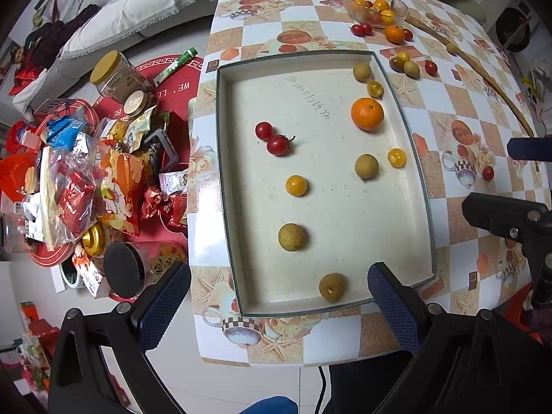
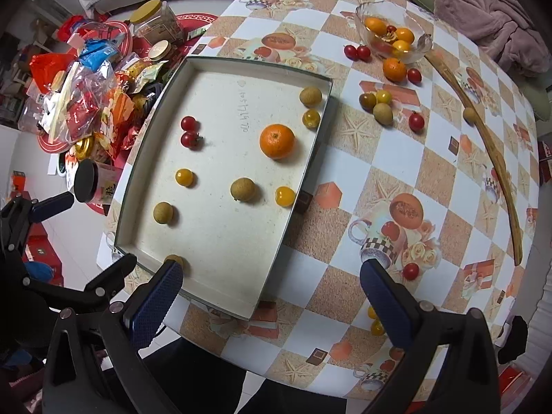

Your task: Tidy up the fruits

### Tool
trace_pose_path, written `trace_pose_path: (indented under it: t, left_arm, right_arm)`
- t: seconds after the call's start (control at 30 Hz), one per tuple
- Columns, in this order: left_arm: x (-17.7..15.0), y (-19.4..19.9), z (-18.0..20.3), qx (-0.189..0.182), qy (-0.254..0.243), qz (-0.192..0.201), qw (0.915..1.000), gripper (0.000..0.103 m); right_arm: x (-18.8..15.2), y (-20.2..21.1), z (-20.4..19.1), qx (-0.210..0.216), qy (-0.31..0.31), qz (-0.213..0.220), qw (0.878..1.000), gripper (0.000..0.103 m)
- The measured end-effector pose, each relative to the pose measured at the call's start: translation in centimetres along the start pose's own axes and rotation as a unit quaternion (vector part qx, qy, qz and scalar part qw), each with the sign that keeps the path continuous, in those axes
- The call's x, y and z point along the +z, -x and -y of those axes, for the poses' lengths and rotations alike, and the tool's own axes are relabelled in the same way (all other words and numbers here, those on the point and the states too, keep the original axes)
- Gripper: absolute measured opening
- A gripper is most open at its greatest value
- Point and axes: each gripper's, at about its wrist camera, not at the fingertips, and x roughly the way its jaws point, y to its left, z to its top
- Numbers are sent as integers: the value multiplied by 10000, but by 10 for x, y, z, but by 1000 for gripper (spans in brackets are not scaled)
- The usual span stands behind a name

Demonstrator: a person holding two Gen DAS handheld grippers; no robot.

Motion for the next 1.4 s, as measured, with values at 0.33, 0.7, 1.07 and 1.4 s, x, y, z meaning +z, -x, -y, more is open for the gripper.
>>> trace_pose_path:
  t: [0.33, 0.7, 1.07, 1.4]
  left_arm:
    - [3, 6, -5, -22, 28, 127, 9999, 103]
    - [2, 8, -4, -9, 37, 151, 9999, 103]
    - [3, 7, -7, -8, 45, 99, 9999, 103]
    - [0, 10, -4, -71, 59, 197, 9998, 103]
  right_arm:
    - [5, 8, -8, -94, 148, 47, 9998, 103]
    - [7, 10, -14, -114, 226, 77, 9997, 103]
    - [8, 10, -16, -75, 299, 78, 9995, 103]
    - [4, 8, -21, -23, 315, 84, 9995, 103]
